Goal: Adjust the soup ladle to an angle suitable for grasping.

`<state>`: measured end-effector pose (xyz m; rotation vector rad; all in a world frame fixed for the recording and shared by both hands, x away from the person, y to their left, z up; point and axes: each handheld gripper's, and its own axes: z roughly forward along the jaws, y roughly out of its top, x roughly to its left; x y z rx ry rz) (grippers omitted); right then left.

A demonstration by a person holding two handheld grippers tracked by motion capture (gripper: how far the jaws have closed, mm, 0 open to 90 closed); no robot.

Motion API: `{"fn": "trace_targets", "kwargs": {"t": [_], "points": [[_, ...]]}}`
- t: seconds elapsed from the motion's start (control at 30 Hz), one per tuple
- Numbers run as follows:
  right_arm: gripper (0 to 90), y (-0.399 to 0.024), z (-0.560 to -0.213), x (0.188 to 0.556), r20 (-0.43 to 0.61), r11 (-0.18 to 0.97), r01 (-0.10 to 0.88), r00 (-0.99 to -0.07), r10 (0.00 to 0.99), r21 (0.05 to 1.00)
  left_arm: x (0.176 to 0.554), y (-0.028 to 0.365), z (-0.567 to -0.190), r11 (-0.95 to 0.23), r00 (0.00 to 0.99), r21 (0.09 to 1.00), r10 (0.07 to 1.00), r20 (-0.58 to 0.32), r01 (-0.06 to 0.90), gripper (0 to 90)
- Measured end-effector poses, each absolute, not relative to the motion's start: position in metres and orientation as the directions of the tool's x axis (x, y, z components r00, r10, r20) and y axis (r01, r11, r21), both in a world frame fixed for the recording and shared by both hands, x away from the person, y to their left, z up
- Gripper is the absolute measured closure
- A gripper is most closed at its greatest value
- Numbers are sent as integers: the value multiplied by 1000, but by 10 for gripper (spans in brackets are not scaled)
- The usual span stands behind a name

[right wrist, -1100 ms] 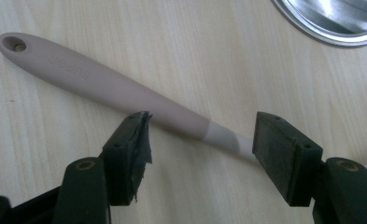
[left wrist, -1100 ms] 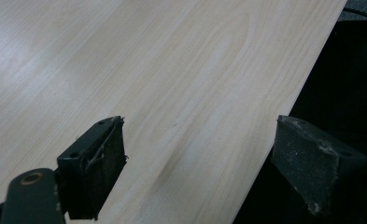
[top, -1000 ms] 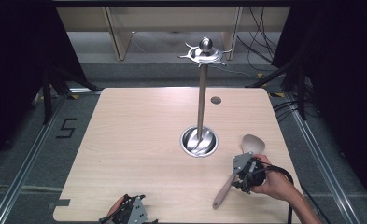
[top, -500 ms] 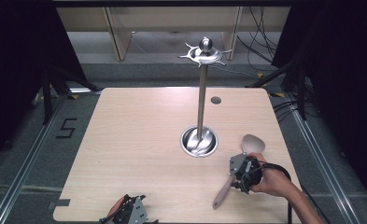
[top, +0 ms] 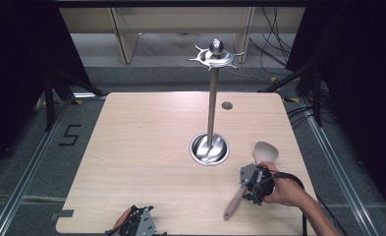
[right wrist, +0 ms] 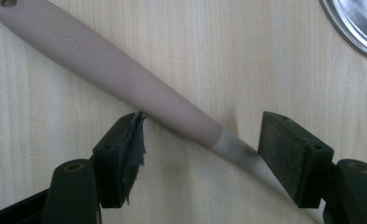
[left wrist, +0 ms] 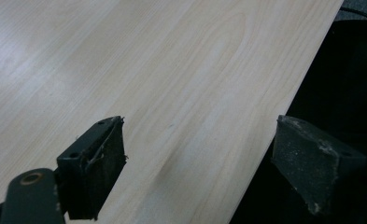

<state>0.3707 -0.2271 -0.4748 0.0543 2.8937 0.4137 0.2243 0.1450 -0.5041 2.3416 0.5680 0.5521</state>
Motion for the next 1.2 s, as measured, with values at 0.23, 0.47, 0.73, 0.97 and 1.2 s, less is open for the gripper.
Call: {"fn": "trace_targets", "kwargs": {"t": [0.23,0.47,0.73,0.97,1.2], "points": [[349,-221,-479,378,-172,968,19,-983,64,251,224,144,-504,-690,819,677,526,230,254,164],[456,-214,-477,388,-164,972,-5,-986,35,236,224,144,-504,-691,820,677,524,231,251,164],[521,-206,-475,396,-175,979,-39,-985,-3,200,223,144,-504,-694,821,676,521,232,250,164],[557,-201,-474,401,-168,985,-17,-986,12,172,222,144,-504,-682,822,686,526,219,253,163],[577,-194,-473,410,-128,991,-43,-991,-27,124,223,144,-504,-676,817,693,531,225,248,164]]}}
